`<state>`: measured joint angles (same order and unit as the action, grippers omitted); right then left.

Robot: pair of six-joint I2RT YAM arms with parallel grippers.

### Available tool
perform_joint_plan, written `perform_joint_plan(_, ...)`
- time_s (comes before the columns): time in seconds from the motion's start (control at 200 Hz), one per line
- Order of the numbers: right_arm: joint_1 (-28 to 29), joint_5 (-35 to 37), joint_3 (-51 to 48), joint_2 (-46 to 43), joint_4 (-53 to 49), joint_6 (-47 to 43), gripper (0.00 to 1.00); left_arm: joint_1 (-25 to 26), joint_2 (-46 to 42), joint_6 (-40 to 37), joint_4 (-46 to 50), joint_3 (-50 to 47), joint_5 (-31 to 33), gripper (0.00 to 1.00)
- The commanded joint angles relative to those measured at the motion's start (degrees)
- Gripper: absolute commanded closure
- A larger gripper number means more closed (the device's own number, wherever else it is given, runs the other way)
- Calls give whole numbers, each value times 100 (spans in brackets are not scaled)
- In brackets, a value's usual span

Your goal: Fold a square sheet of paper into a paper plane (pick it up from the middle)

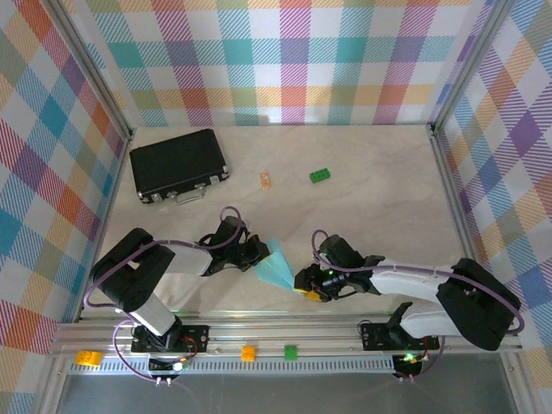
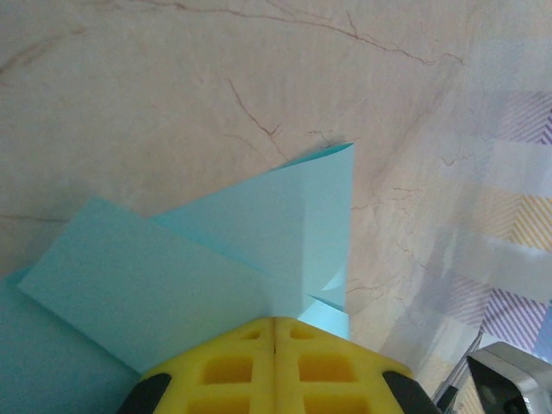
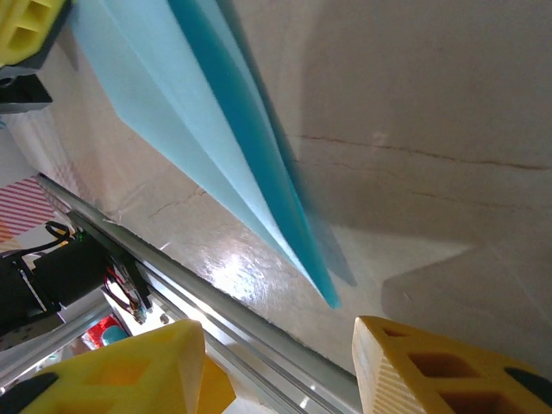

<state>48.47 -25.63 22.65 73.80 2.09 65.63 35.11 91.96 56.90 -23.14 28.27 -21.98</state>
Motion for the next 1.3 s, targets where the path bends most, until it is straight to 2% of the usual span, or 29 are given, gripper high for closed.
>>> perform_joint_plan(0.0,41,-230,-25,209,354,258,51,-4,154,128,363,-204,68,100)
perform_joint_plan(0.41,39,-61,-46,332,909,308,54,4,392,119,92,-200,-270,100)
perform_joint_plan(0.98,41,310,21,273,1396,-71,55,4,336,111,0,-186,-255,100)
perform_joint_plan(1.11,40,324,-56,344,1489,-60,62,4,275,101,6,-182,-246,100)
perform_joint_plan(1.295,40,352,-187,290,1530,-109,82,4,102,83,3,-177,-230,100)
